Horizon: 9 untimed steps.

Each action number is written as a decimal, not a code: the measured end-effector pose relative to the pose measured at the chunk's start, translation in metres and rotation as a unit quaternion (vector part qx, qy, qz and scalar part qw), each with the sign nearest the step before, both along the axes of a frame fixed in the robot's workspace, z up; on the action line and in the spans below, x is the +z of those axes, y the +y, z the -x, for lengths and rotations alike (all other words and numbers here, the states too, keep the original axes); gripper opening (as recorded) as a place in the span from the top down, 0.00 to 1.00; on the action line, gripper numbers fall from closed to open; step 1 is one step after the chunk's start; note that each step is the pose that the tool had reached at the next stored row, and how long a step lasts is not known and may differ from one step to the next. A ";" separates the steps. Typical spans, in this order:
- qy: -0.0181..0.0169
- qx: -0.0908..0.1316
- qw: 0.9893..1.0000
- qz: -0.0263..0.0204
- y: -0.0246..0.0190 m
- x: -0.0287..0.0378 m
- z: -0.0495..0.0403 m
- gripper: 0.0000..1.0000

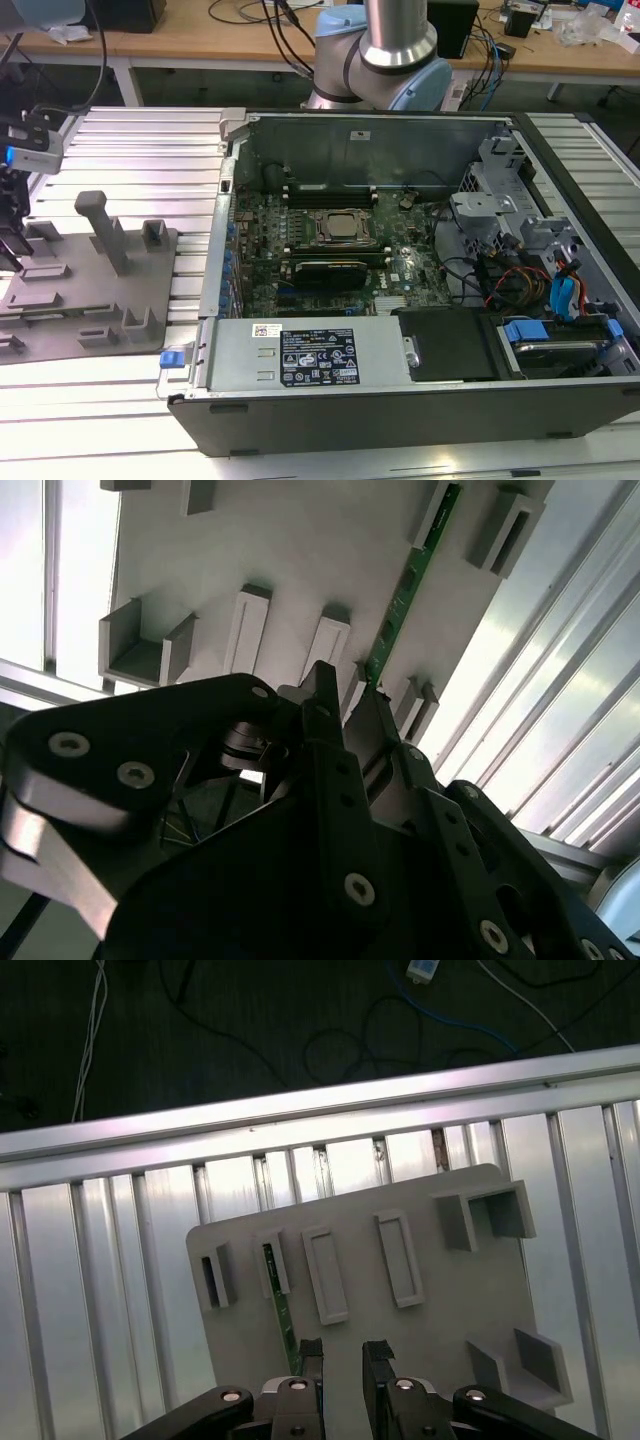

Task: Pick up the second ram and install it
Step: 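Pick up the second ram and move it above second insertion slot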

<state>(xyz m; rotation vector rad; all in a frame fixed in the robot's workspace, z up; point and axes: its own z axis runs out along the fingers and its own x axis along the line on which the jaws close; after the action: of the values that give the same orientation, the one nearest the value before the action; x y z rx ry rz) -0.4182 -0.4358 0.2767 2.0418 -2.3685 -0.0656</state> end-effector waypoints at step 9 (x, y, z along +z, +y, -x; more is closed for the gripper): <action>0.000 0.000 1.000 0.000 0.0000 -0.0064 -0.0001 0.70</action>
<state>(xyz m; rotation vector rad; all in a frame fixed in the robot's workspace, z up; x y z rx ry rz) -0.4182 -0.4358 0.2703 2.0425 -2.3676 -0.0655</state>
